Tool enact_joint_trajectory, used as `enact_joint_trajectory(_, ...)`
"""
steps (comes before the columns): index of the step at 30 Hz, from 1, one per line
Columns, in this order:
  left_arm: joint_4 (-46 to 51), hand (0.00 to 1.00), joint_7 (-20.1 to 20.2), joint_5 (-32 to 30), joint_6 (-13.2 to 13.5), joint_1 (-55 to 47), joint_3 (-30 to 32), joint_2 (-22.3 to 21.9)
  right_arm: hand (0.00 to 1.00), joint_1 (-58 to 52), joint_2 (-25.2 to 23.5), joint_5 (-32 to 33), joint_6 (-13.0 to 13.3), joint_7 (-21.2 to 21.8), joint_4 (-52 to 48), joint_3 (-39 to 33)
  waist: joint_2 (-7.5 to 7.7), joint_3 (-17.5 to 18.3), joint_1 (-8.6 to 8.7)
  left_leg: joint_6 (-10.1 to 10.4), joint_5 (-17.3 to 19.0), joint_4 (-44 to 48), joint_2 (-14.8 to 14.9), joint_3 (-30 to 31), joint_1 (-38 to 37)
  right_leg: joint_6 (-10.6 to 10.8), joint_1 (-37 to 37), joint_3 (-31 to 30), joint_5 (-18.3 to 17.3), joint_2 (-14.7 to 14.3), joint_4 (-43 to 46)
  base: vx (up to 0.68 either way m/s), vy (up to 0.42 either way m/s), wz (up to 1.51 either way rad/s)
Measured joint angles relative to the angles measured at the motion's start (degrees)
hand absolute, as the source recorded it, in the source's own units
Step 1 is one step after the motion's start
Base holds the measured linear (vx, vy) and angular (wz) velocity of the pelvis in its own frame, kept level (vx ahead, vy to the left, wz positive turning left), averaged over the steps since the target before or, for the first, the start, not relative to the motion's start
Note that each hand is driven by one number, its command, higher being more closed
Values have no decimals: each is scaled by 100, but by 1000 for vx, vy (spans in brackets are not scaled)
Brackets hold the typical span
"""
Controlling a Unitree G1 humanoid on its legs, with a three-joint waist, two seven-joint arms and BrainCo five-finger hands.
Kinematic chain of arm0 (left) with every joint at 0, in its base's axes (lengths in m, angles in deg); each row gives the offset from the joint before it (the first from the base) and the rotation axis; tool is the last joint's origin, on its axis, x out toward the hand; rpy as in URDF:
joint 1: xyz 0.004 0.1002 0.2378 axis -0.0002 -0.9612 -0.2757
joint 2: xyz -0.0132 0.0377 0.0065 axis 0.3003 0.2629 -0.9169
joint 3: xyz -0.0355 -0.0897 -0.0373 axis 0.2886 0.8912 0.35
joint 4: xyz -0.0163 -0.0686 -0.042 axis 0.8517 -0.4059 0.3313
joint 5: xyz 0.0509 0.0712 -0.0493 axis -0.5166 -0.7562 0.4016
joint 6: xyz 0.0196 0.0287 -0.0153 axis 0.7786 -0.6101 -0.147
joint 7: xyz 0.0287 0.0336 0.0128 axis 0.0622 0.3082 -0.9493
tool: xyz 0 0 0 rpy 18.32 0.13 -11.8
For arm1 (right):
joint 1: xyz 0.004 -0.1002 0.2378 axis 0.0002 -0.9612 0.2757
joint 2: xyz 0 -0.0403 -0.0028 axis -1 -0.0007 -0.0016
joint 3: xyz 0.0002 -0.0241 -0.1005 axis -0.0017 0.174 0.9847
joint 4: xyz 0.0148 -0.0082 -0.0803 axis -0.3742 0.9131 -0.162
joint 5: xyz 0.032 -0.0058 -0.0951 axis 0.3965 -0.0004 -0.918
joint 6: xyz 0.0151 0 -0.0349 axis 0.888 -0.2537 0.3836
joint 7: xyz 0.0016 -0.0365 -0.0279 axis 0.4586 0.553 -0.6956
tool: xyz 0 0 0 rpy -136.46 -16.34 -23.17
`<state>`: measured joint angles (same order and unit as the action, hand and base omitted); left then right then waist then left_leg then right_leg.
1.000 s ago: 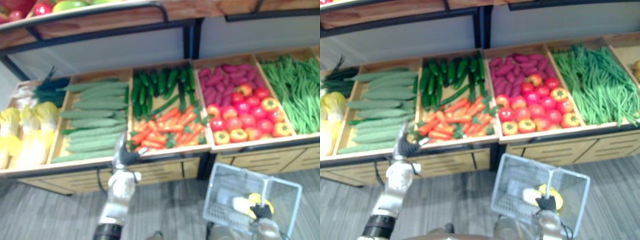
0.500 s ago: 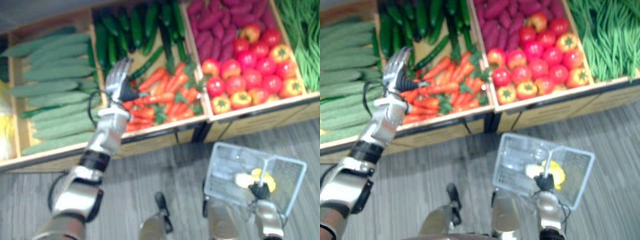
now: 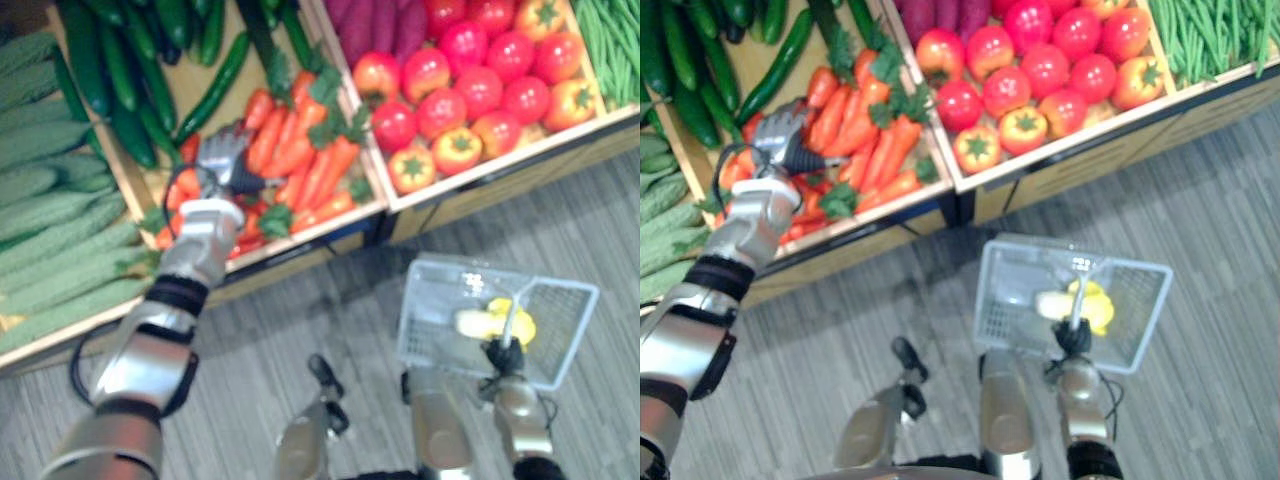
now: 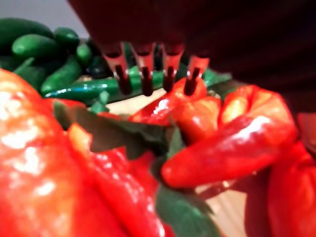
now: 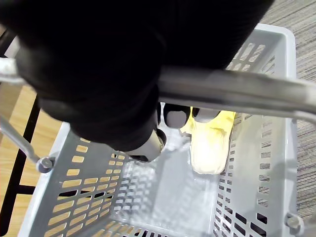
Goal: Pick vegetable in the basket
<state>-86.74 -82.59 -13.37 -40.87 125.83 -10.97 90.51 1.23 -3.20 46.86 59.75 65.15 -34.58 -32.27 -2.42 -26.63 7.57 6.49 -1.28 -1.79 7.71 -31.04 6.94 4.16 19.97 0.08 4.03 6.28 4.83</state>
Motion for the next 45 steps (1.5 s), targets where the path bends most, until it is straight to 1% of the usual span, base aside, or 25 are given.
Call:
enact_joint_trajectory(5,-390,100,21,-429,-74,185,-60,-78,100,110,3,36,66,-29,149,107,1,-1,7,-3,5,-7,-5,-139,41,40,17,-48,81,5,-94,-15,-9,-2)
enact_joint_trajectory(14,-439,100,28,-589,-238,229,-56,-164,100,63,14,91,83,-1,165,194,-56,-28,-7,-8,1,12,8,-125,-269,51,-357,27,89,27,-118,29,-5,2)
enact_joint_trajectory(18,39,100,-20,-661,-348,234,41,-34,100,-168,34,93,96,21,112,181,-66,-21,-9,-9,2,54,-7,47,-487,53,-723,259,45,101,-128,3,8,24)
enact_joint_trajectory(21,377,100,-215,-668,-471,142,420,74,100,-276,32,93,99,98,94,177,-68,-19,-32,-101,60,52,-1,68,-675,63,-947,321,-26,100,-99,-24,13,16)
enact_joint_trajectory(23,622,100,-253,-701,-569,-88,597,150,100,-335,30,93,94,152,65,176,-77,-13,-35,-118,191,166,10,39,-824,79,-1087,291,-107,77,-21,-7,3,-4)
enact_joint_trajectory(25,1138,100,-293,-706,-619,-555,845,138,100,-481,28,96,83,225,-75,193,-131,22,-50,-92,714,1011,280,-13,-767,74,-1159,202,-345,15,256,2,-7,-29)
enact_joint_trajectory(27,1758,100,-335,-693,-618,-1199,1143,37,100,-623,25,112,65,244,-235,299,-168,62,-85,-2,960,1876,525,27,-762,27,-1224,-35,-603,-86,504,27,-6,-67)
enact_joint_trajectory(28,2296,100,-355,-657,-619,-1739,1379,-142,100,-725,10,130,51,245,-359,393,-125,140,-172,-18,948,2721,632,536,-553,-9,-1207,-271,-640,-143,660,61,-31,-122)
enact_joint_trajectory(29,2826,100,-409,-589,-610,-2414,1661,-386,100,-810,9,138,12,276,-535,466,-188,275,-229,-69,916,3491,624,1347,-295,-19,-1193,-606,-666,-282,832,75,-28,-136)
enact_joint_trajectory(30,3063,100,-424,-589,-601,-2775,1787,-520,100,-844,-14,138,-2,287,-597,525,-205,366,-298,-87,1019,3723,542,1789,-133,-21,-1150,-829,-698,-318,885,123,95,-187)
enact_joint_trajectory(31,3508,100,-478,-569,-521,-3522,1926,-761,100,-938,-11,134,-78,360,-720,699,-191,607,-419,-70,1356,3674,294,2678,-99,-47,-965,-1322,-758,-513,960,109,162,-176)
enact_joint_trajectory(32,3686,100,-490,-544,-452,-3839,1963,-887,100,-987,-13,133,-102,402,-807,737,-258,713,-467,-48,1531,3576,175,3094,-136,-46,-919,-1572,-752,-654,959,107,240,-216)
enact_joint_trajectory(33,3983,100,-512,-379,-350,-4345,1991,-1217,100,-1075,-17,124,-142,485,-989,808,-302,780,-474,-22,1817,3326,-35,3844,-252,-7,-902,-1954,-724,-864,943,76,254,-199)
enact_joint_trajectory(34,4142,100,-572,-355,-276,-4727,1986,-1619,100,-1161,-41,122,-158,588,-1114,873,-347,881,-480,20,1926,2876,-151,4225,-438,51,-844,-2322,-689,-1051,957,40,260,-194)
enact_joint_trajectory(35,4167,100,-592,-355,-223,-4912,1974,-1836,100,-1218,-89,122,-161,649,-1207,872,-320,948,-478,39,2020,2676,-165,4248,-514,93,-768,-2531,-667,-1150,954,2,269,-200)
enact_joint_trajectory(36,4166,100,-595,-354,-181,-5181,1926,-2205,100,-1340,-167,120,-177,751,-1490,894,-216,1049,-450,20,2206,2344,-184,3930,-696,158,-581,-2882,-615,-1221,915,-13,273,-186)
enact_joint_trajectory(37,4101,100,-586,-352,-169,-5241,1745,-2441,100,-1487,-254,112,-176,858,-1874,924,-41,1074,-449,-82,2286,2105,-279,3449,-712,285,-371,-3189,-425,-1187,825,-56,325,-183)
enact_joint_trajectory(38,4042,100,-573,-337,-131,-5247,1644,-2516,100,-1506,-312,104,-177,876,-2005,962,82,1073,-463,-109,2267,2063,-338,3163,-714,329,-260,-3205,-202,-1161,748,-105,305,-200)
enact_joint_trajectory(39,3892,100,-556,-198,-111,-5306,1432,-2605,100,-1540,-350,97,-184,883,-2212,1051,155,1084,-483,-175,2232,2033,-337,2621,-715,-117,-176,-2710,387,-1026,307,-129,217,-229)
enact_joint_trajectory(40,3648,100,-471,-133,-94,-5250,1211,-2623,100,-1508,-349,98,-183,925,-2461,1191,137,1078,-460,-357,2114,1958,-263,2152,-688,-753,-242,-1819,1080,-879,-335,-144,148,-220)
enact_joint_trajectory(41,3499,100,-394,-132,-57,-5133,1059,-2626,100,-1531,-348,101,-170,971,-2631,1279,134,1067,-457,-438,2065,1858,-300,1917,-689,-938,-215,-1084,1014,-773,-341,-108,90,-190)
enact_joint_trajectory(42,3297,100,-309,-132,9,-4971,875,-2654,100,-1509,-336,106,-167,1034,-2746,1364,131,1006,-468,-502,2046,1727,-399,1479,-865,-1126,-69,349,358,-494,279,-125,121,-158)
enact_joint_trajectory(43,3195,100,-196,-132,33,-4881,726,-2744,100,-1501,-367,152,-164,1077,-2785,1360,132,974,-406,-595,2085,1899,-473,1077,-984,-1309,100,1090,279,-275,939,-92,117,-165)
enact_joint_trajectory(44,3176,100,-151,-133,47,-4872,672,-2745,100,-1436,-348,222,-192,1106,-2798,1404,195,952,-378,-619,2080,2061,-602,941,-982,-1308,90,1168,572,-276,936,-269,146,-168)
enact_joint_trajectory(45,2967,100,-80,-134,98,-4764,679,-2738,100,-1374,-207,241,-151,1155,-2857,1671,227,976,-427,-918,2111,2053,-548,1024,-773,-882,-158,730,1533,-439,-25,-292,105,-186)
